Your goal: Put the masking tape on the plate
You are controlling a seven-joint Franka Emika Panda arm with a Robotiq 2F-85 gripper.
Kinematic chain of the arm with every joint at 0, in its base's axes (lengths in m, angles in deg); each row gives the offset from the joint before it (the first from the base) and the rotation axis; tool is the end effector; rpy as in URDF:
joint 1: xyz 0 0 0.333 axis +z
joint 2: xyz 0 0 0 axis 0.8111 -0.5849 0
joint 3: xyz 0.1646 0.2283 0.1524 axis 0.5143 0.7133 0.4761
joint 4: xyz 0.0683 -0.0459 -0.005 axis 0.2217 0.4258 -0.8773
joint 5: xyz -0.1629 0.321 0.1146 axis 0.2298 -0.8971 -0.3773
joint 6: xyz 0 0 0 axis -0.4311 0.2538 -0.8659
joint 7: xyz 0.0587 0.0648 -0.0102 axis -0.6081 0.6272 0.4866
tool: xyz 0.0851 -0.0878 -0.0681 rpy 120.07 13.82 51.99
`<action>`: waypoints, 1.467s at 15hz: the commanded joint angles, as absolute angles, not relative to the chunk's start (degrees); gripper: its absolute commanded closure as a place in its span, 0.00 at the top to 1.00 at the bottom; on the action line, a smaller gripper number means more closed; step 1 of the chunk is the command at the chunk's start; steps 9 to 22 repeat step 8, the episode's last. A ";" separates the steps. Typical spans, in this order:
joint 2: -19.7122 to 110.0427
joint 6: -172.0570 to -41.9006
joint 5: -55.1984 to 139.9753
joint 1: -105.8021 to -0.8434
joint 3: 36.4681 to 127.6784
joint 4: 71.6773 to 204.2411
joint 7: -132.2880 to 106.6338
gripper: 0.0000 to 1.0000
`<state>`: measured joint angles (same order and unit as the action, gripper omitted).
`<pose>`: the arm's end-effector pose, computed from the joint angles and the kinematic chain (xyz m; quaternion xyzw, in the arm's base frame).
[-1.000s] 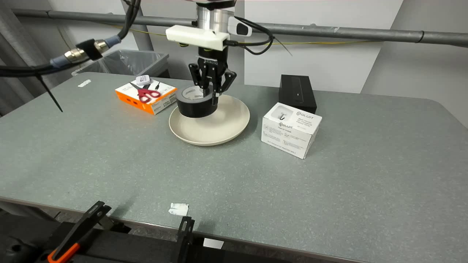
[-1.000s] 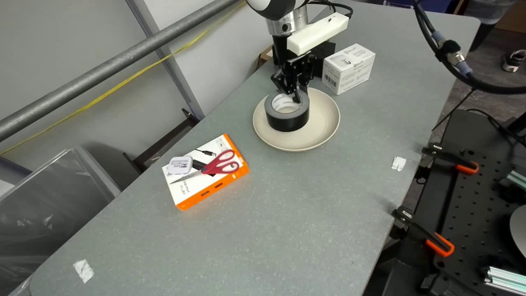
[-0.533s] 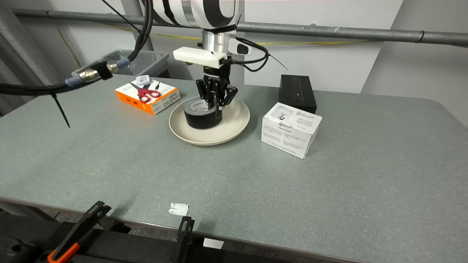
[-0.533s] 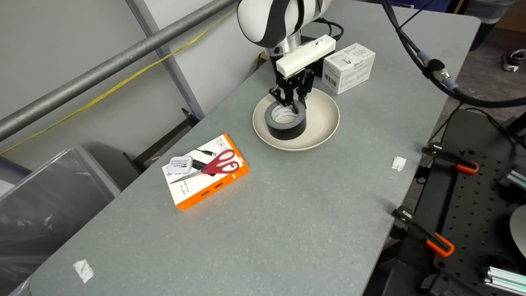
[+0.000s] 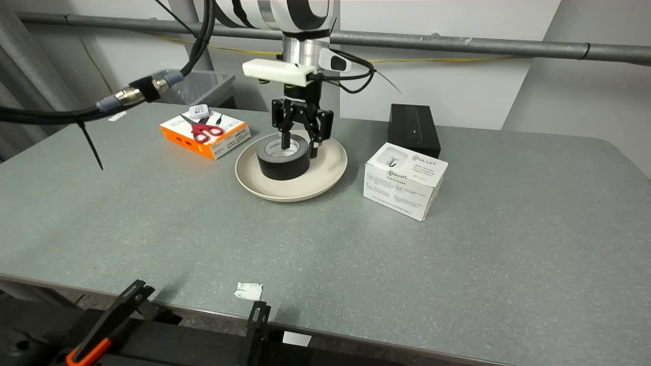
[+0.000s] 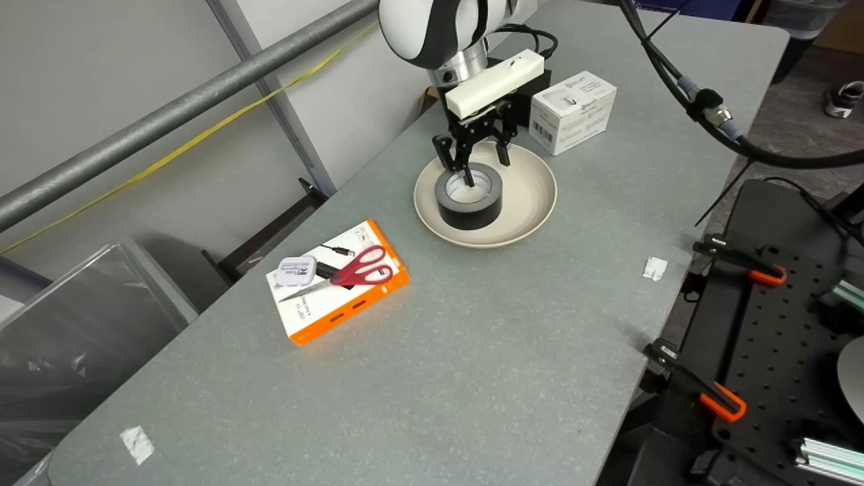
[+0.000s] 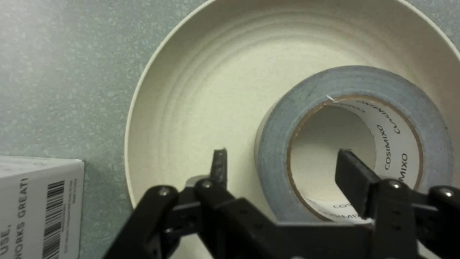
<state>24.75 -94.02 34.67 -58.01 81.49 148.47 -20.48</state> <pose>0.5937 -0.0801 0.1519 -0.9673 0.1993 0.1567 0.0017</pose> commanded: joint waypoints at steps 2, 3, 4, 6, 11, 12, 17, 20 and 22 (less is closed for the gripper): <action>24.20 -90.78 34.99 -57.57 81.22 145.62 -20.83 1.00; 24.31 -90.40 34.47 -57.83 81.54 145.40 -20.41 1.00; 24.68 -93.30 34.51 -57.86 81.35 147.44 -20.35 1.00; 24.69 -93.26 34.50 -57.86 81.36 147.50 -20.35 1.00; 24.69 -93.26 34.51 -57.86 81.35 147.60 -20.35 1.00; 24.69 -93.26 34.51 -57.86 81.35 147.60 -20.35 1.00; 24.69 -93.26 34.51 -57.86 81.35 147.60 -20.35 1.00; 24.69 -93.26 34.51 -57.86 81.35 147.60 -20.35 1.00; 24.69 -93.26 34.51 -57.86 81.35 147.60 -20.35 1.00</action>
